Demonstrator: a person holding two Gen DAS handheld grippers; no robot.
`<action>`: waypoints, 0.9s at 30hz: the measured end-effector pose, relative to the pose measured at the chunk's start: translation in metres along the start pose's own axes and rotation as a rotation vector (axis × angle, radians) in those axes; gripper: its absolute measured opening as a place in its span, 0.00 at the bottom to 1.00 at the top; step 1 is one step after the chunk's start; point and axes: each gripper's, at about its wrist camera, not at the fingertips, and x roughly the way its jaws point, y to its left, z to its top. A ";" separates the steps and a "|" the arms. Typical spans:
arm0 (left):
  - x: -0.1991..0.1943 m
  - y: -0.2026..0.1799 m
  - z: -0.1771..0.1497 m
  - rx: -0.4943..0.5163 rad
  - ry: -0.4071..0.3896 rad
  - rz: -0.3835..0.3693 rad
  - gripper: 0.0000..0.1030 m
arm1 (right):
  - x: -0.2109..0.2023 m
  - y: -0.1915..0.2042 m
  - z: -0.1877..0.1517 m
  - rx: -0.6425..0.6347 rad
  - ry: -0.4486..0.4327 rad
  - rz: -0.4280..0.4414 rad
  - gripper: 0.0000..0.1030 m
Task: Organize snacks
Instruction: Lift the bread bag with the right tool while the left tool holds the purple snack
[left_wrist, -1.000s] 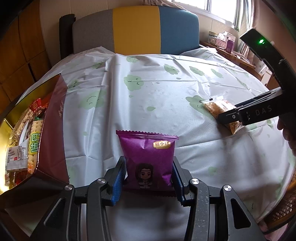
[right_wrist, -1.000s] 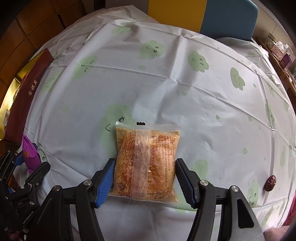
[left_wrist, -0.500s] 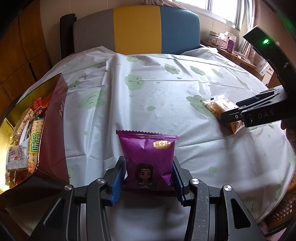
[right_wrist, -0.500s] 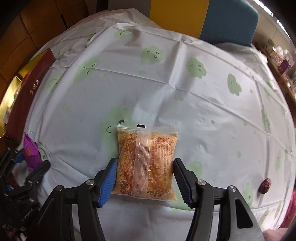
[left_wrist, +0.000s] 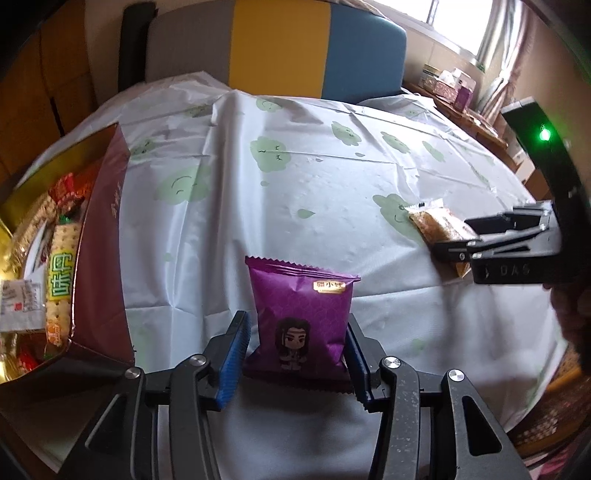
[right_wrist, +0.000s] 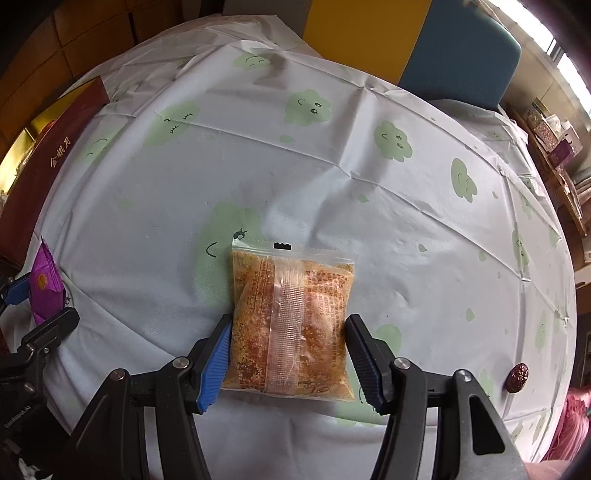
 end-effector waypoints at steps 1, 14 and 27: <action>0.000 0.001 0.000 -0.011 0.003 -0.006 0.49 | -0.001 0.000 0.000 0.001 0.000 0.000 0.59; -0.004 0.009 0.004 -0.049 0.035 -0.057 0.42 | 0.000 0.002 0.000 -0.018 -0.002 -0.012 0.59; -0.030 -0.001 0.002 0.053 -0.059 0.105 0.41 | -0.001 0.015 -0.003 -0.069 -0.019 -0.051 0.59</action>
